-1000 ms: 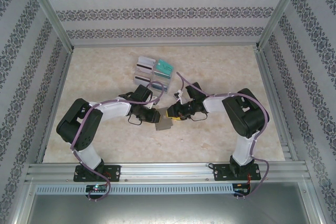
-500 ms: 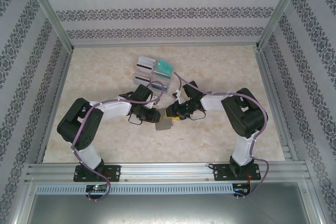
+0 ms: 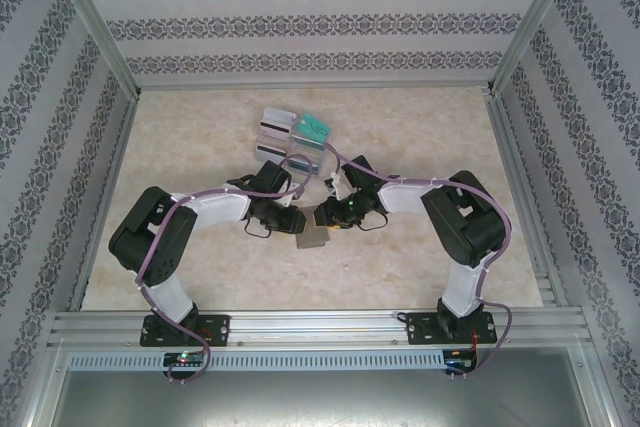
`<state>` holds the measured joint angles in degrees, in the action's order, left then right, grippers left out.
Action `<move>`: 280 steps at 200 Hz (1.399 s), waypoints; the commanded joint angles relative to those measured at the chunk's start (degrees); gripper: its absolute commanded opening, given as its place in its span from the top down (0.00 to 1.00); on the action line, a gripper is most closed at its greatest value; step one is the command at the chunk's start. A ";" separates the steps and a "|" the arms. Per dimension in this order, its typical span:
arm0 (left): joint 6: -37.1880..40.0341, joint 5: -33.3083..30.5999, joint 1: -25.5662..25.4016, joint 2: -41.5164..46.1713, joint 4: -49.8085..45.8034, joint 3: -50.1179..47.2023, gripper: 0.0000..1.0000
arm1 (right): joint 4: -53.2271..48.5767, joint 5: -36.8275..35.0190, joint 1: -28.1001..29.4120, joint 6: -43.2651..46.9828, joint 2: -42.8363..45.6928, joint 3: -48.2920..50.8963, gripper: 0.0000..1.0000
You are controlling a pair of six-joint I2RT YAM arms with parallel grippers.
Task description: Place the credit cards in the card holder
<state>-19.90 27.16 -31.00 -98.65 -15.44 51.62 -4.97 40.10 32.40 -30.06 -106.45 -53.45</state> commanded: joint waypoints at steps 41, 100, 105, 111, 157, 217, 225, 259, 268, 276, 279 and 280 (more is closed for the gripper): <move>-0.04 1.08 -0.37 -2.60 1.99 -0.28 0.72 | 7.43 3.08 3.50 0.50 -7.66 0.92 0.75; 0.10 0.41 -0.37 -2.15 0.67 0.23 0.71 | 6.58 4.73 3.12 0.65 -4.61 0.25 0.54; 0.29 0.17 -0.42 -2.08 0.15 0.55 0.68 | 5.64 4.56 3.19 0.86 -3.49 -0.09 0.50; 0.53 -0.15 -0.31 -1.84 -0.54 1.03 0.62 | 4.35 3.86 3.10 1.21 -2.15 -0.77 0.47; 3.31 -4.49 1.07 4.48 -6.31 4.57 0.39 | -8.16 -2.87 -0.01 5.82 5.73 -4.47 0.43; 1.74 -10.63 9.73 23.62 -3.02 -3.28 0.16 | -17.23 -31.88 -2.56 13.08 24.41 -1.39 0.41; 1.83 -14.44 10.98 27.85 -2.32 -5.20 0.11 | -16.12 -38.54 -3.22 13.95 28.46 0.75 0.40; 0.84 -29.52 18.27 43.43 4.62 -14.62 0.00 | -6.95 -53.95 -12.27 16.07 42.90 10.23 0.26; 0.66 -30.87 20.64 44.88 6.19 -16.02 0.00 | -3.93 -53.47 -15.85 16.94 44.80 12.25 0.22; 0.41 -32.62 22.30 45.13 7.34 -16.98 0.00 | -0.44 -54.82 -18.26 17.49 46.16 14.27 0.19; 0.34 -33.44 22.92 45.05 7.74 -17.25 0.00 | 0.98 -55.77 -19.10 17.43 46.55 15.01 0.19; 0.32 -33.60 23.09 45.00 7.81 -17.29 0.00 | 1.48 -56.15 -19.33 17.42 46.62 15.29 0.18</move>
<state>-18.28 3.46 -12.25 -54.33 -13.54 37.15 -12.95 -4.89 18.98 -15.25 -62.61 -43.48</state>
